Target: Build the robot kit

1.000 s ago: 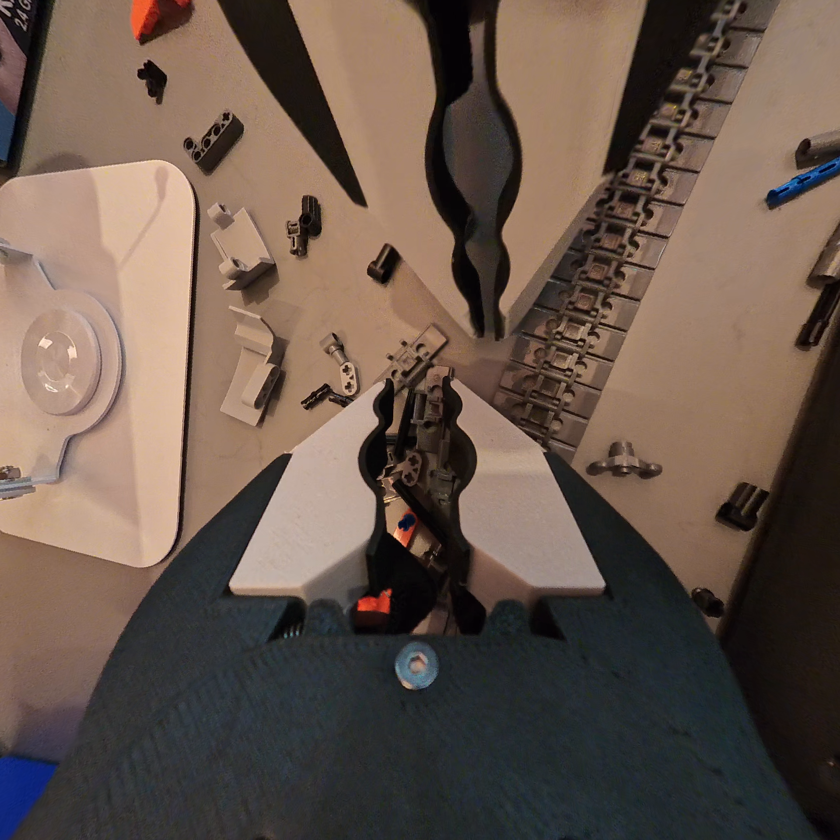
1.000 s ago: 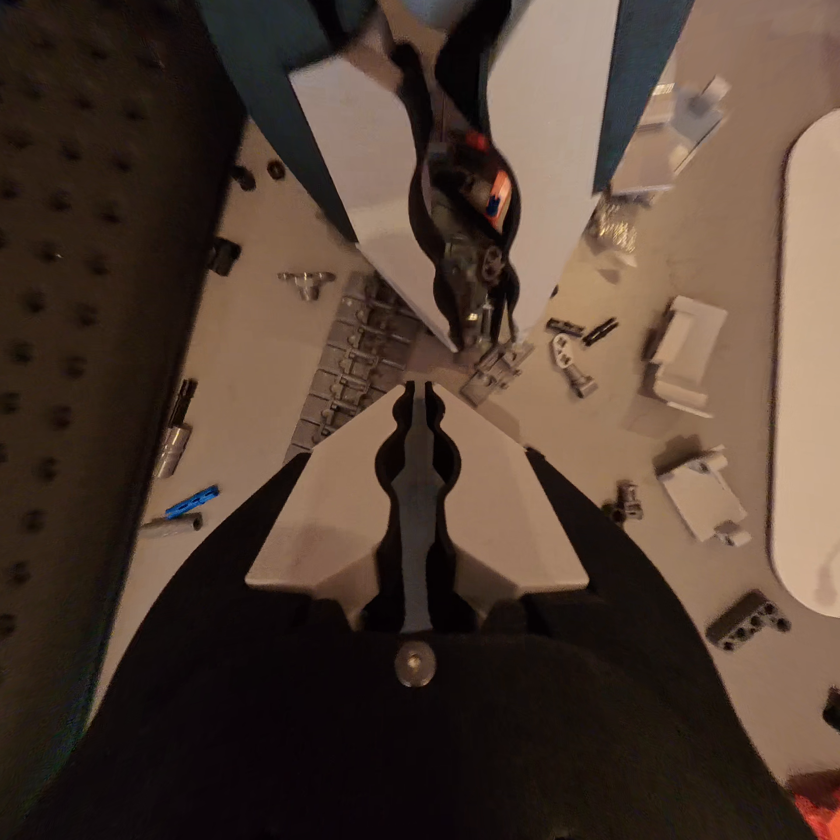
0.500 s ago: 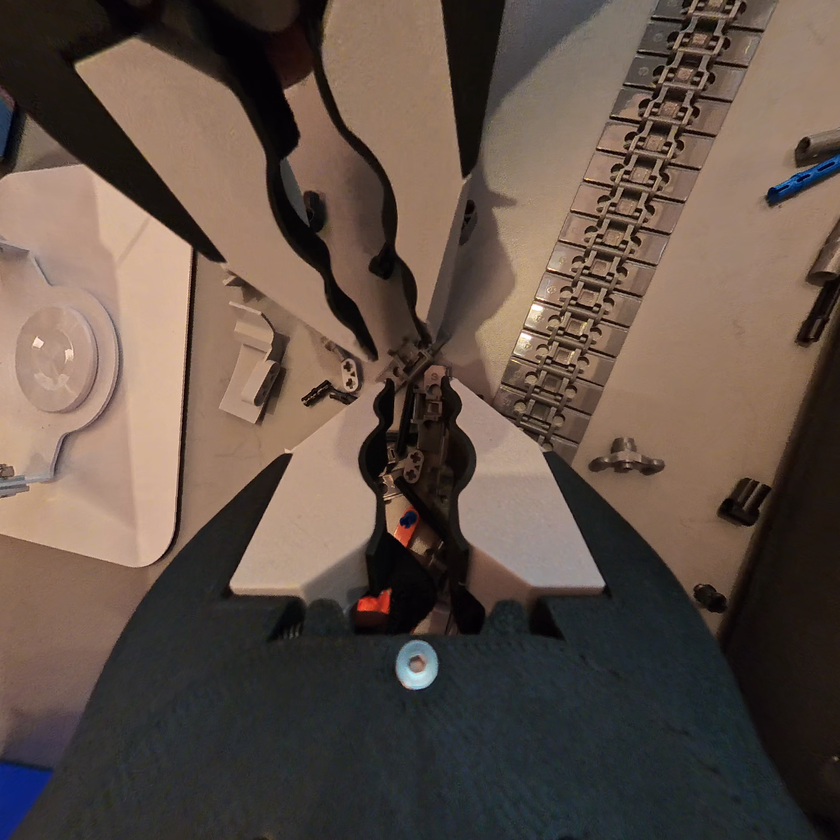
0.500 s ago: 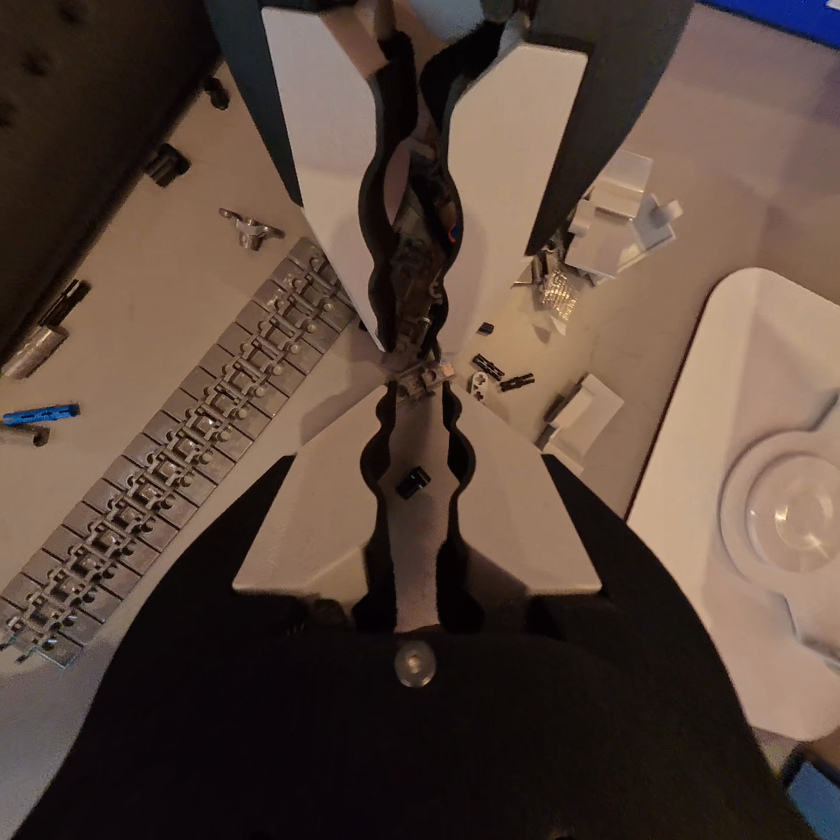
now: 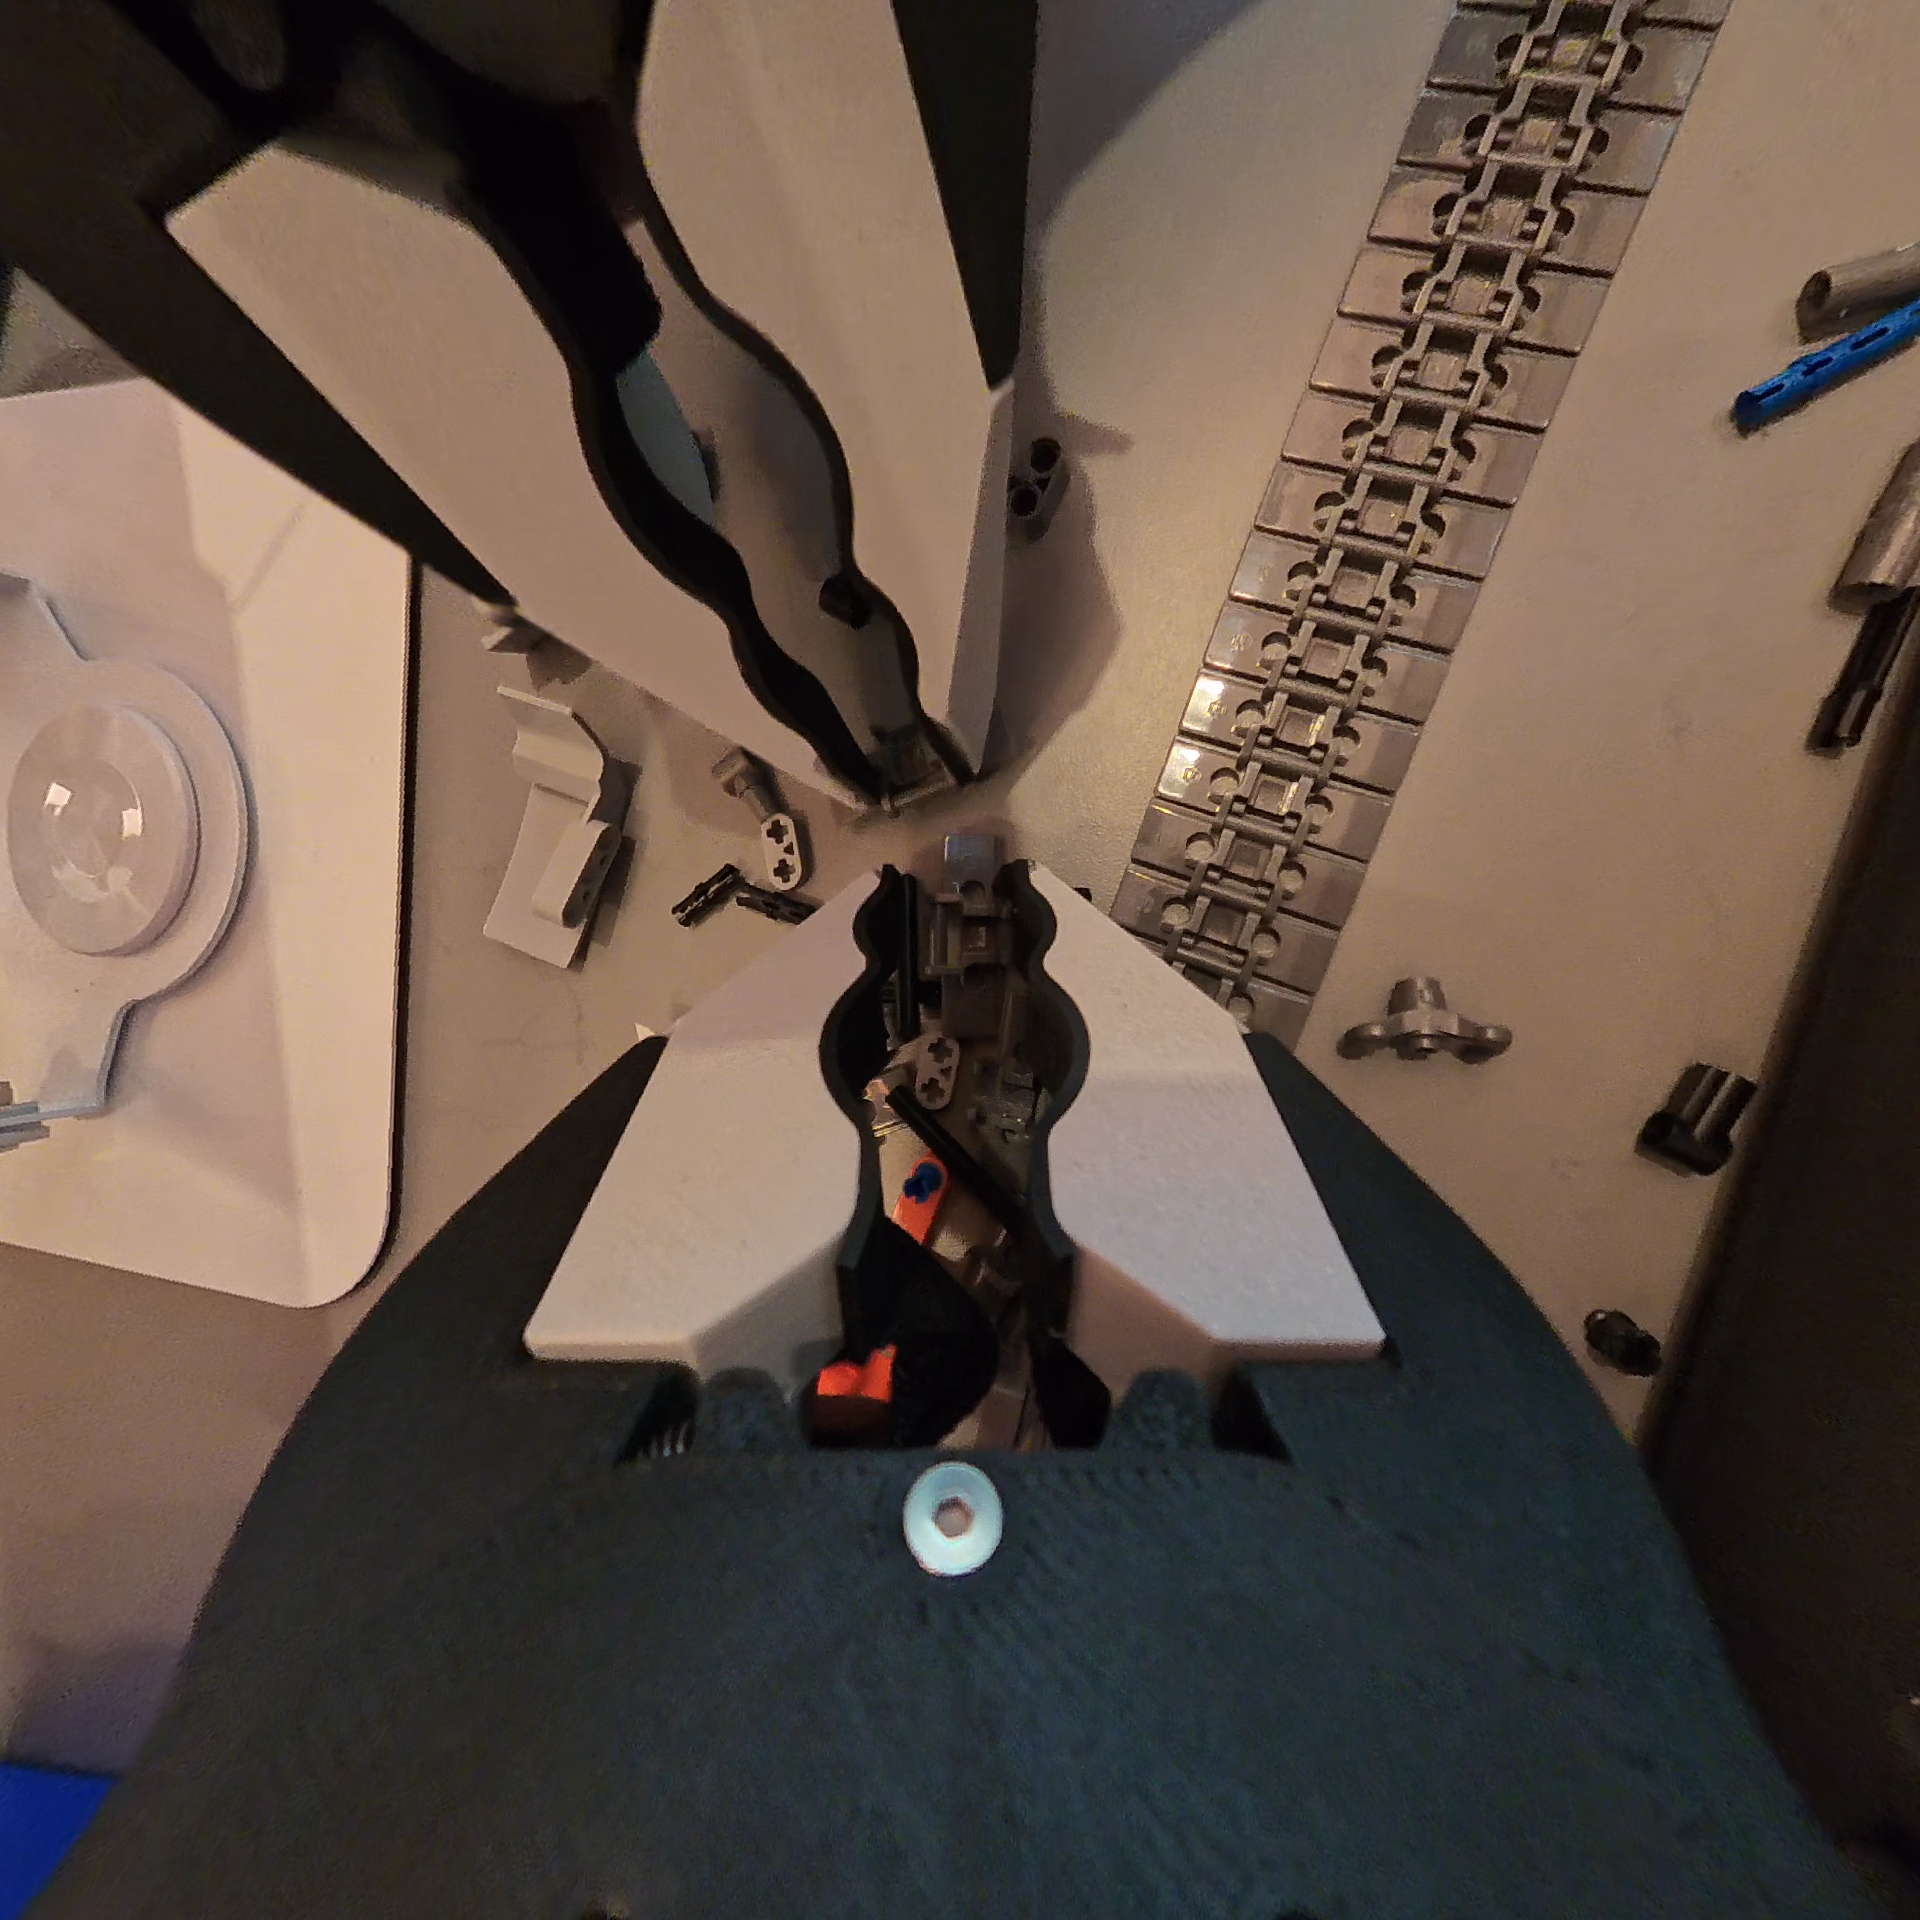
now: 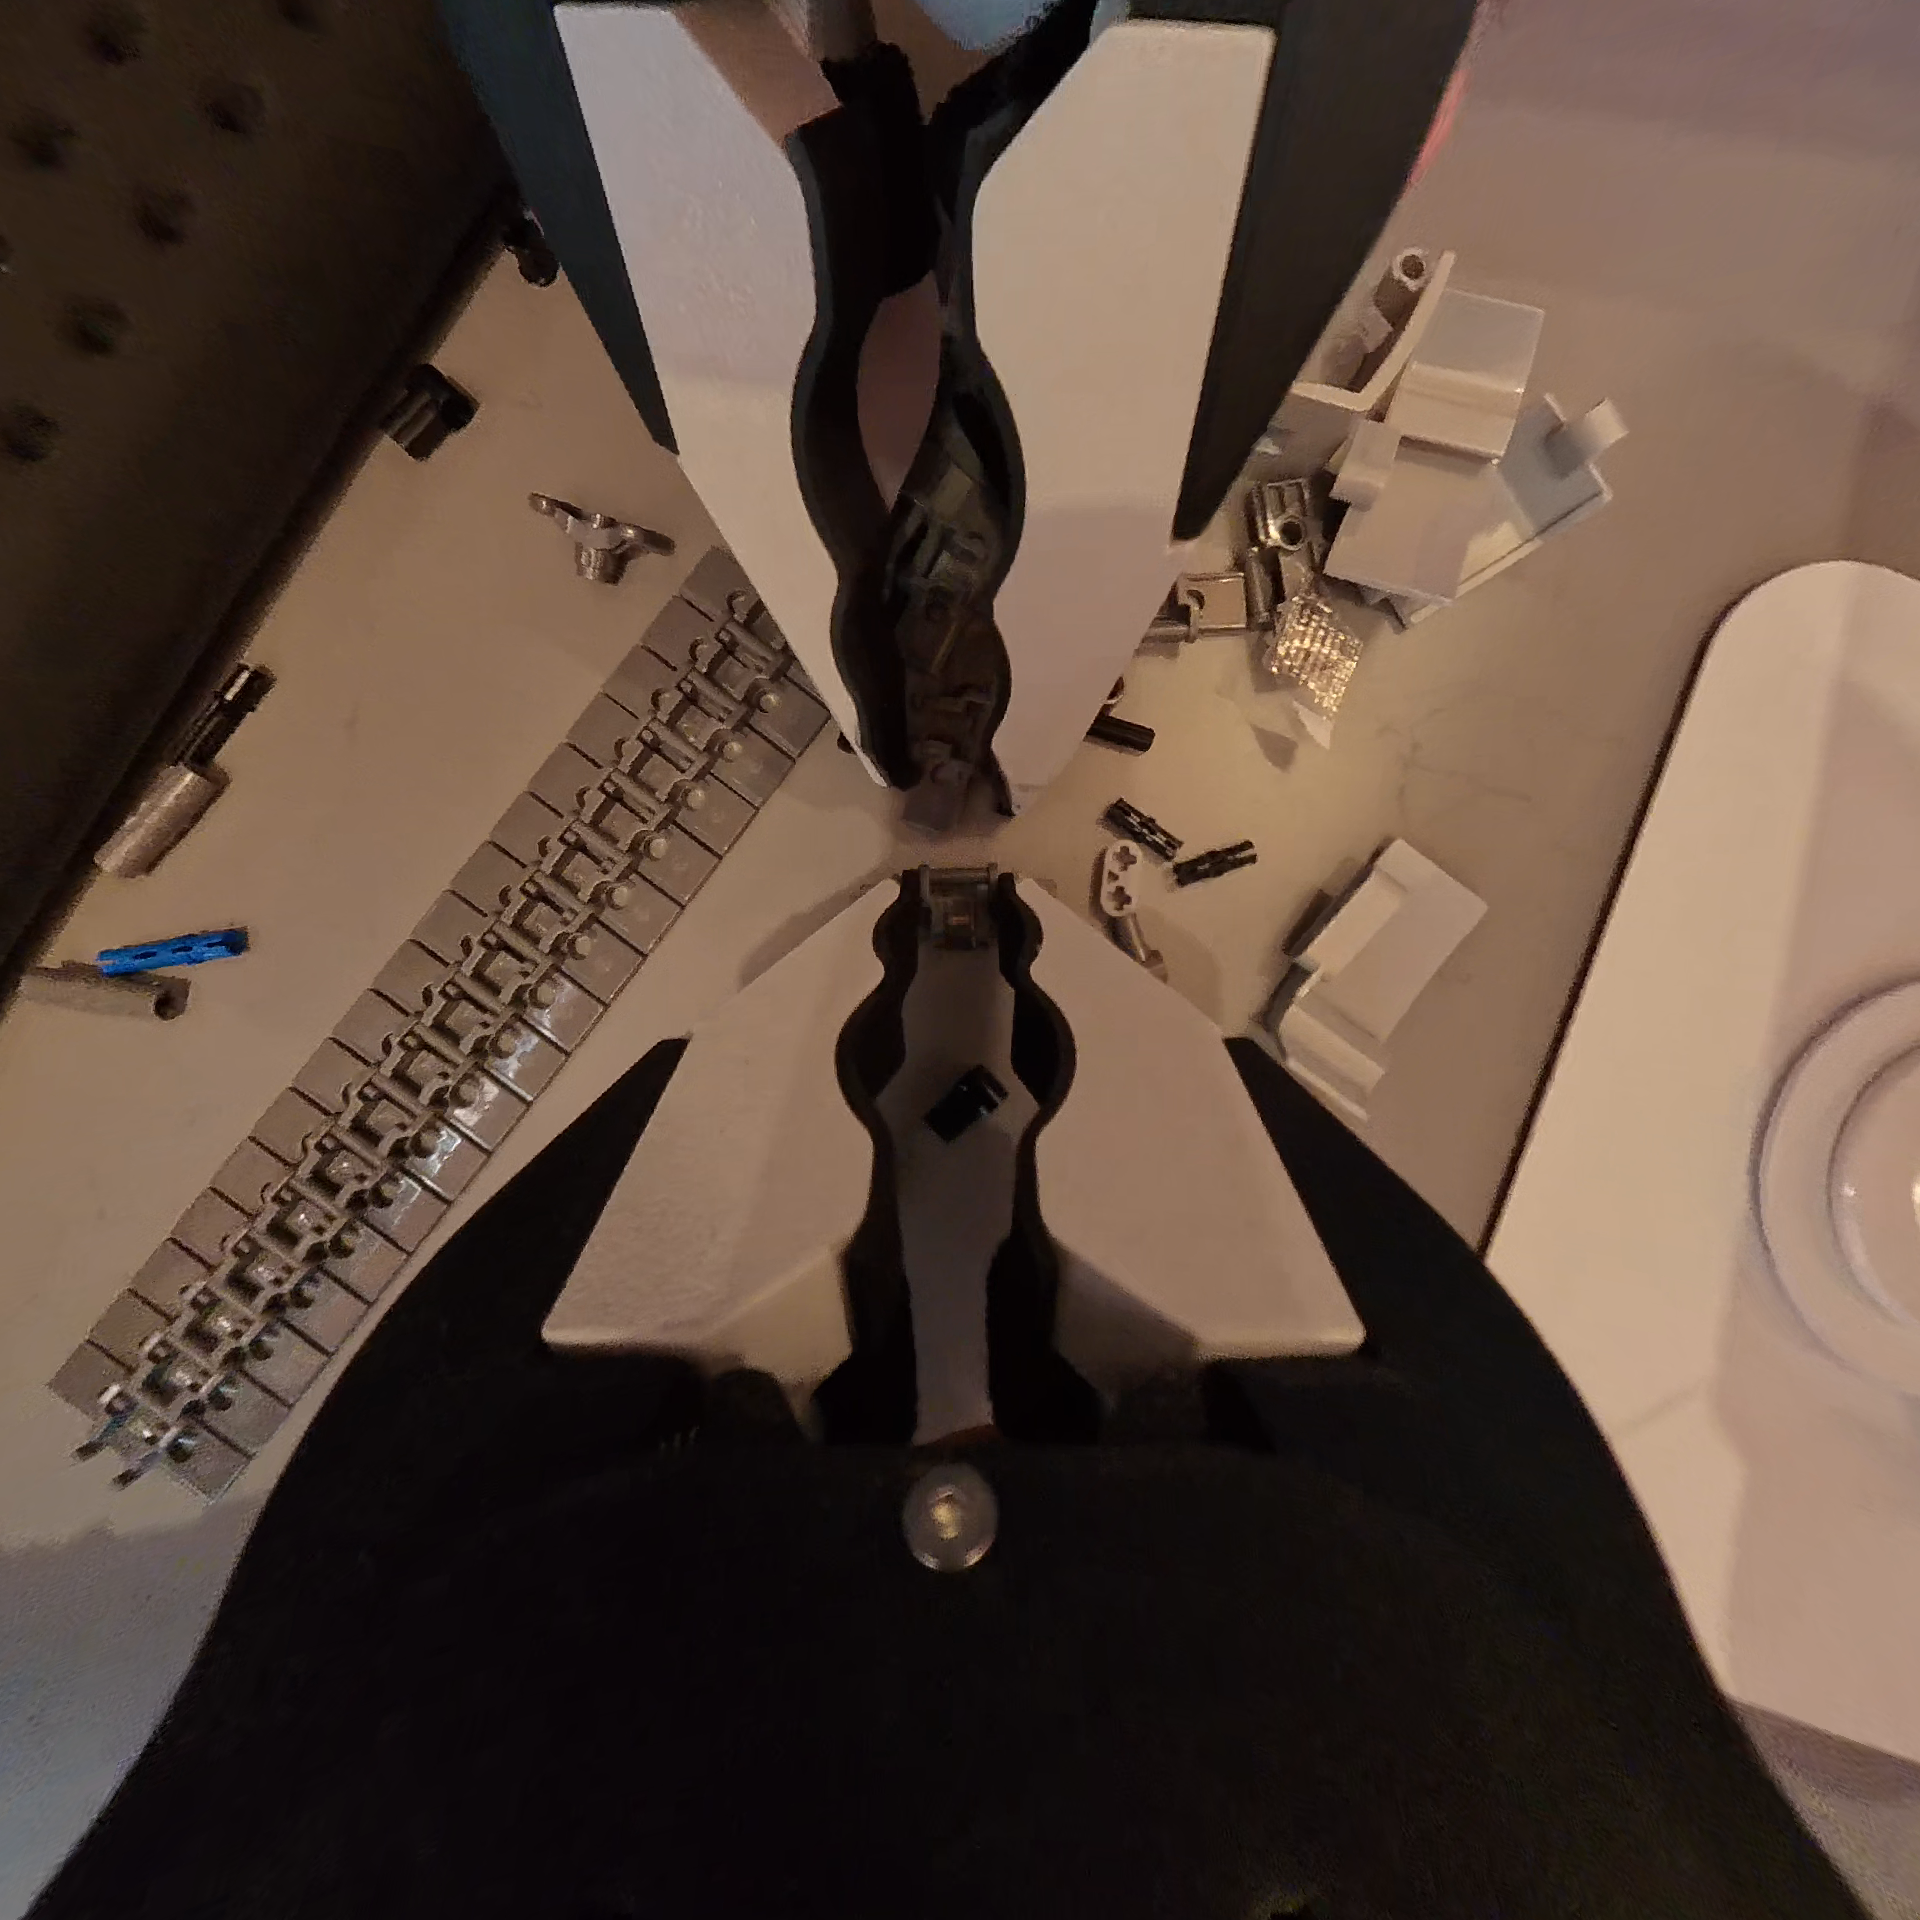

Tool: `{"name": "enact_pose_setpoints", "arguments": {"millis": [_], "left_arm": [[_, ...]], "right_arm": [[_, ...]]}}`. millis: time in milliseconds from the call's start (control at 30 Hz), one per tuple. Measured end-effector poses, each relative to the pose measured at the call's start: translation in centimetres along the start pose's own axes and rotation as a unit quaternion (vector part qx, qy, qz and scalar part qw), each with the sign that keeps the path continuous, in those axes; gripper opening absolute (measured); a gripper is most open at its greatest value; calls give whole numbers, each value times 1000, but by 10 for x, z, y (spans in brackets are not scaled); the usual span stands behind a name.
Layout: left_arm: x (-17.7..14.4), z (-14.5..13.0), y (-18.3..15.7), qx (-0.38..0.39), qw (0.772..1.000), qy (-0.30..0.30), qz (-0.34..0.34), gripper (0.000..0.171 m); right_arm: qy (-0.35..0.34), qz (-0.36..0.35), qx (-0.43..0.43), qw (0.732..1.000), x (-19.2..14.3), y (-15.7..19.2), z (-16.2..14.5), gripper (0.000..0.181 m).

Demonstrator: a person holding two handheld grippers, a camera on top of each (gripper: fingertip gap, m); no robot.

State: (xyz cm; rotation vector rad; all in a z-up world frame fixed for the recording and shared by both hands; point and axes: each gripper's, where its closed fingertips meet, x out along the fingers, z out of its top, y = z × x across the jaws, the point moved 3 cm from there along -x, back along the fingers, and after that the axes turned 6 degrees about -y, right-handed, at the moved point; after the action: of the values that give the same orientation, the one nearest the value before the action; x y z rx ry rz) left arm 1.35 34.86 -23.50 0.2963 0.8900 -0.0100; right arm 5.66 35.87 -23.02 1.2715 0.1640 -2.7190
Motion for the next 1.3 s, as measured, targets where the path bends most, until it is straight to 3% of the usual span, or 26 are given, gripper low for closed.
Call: {"name": "enact_pose_setpoints", "arguments": {"millis": [133, 300, 433, 567, 733, 967, 1300], "left_arm": [[-7, 6, 1, 0, 1000, -18, 10, 22], [-30, 42, -16, 16, 994, -111, -16, 23], [-25, 68, -39, 53, 987, -145, -42, 23], [-9, 90, -65, 53, 982, -157, -89, 26], [16, 100, -78, 69, 984, -139, -94, 25], [36, 88, -81, 71, 987, -102, -105, 26], [39, 84, -84, 73, 986, -93, -117, 25]], "right_arm": [[-14, -57, 10, 998, -26, 3, 5, 12], [-33, -159, 41, 986, -79, 41, 15, 12], [2, -209, 109, 972, -100, 90, -14, 12], [9, -218, 201, 955, -95, 139, -46, 12], [-6, -226, 285, 932, -87, 164, -69, 12], [0, -223, 309, 925, -75, 167, -78, 12], [6, -211, 297, 931, -72, 166, -73, 12]]}}
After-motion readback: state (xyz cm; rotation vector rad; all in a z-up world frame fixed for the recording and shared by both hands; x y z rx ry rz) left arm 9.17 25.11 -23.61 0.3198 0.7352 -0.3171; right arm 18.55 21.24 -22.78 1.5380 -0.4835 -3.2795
